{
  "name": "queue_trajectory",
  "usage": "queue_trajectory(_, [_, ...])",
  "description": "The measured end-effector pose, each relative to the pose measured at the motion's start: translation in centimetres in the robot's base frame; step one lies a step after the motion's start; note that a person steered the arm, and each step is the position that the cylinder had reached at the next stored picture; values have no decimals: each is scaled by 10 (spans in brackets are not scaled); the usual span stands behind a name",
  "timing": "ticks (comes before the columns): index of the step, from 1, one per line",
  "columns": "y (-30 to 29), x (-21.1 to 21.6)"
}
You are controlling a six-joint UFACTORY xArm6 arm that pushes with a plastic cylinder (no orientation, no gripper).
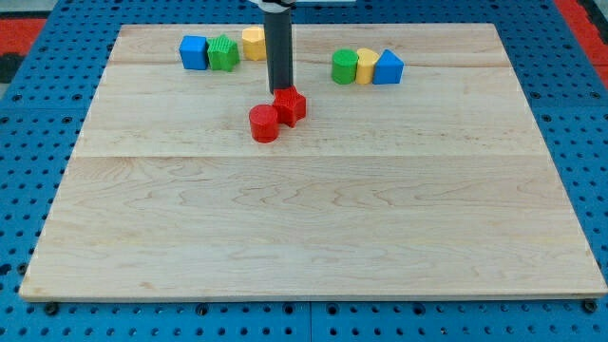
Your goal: Push the red star into the red circle
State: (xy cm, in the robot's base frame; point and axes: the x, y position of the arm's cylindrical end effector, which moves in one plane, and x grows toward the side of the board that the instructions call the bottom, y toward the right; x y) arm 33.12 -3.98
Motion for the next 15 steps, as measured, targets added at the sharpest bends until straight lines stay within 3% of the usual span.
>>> queue_trajectory(9, [-102, -6])
queue_trajectory(10, [-97, 8])
queue_trajectory(15, [125, 5])
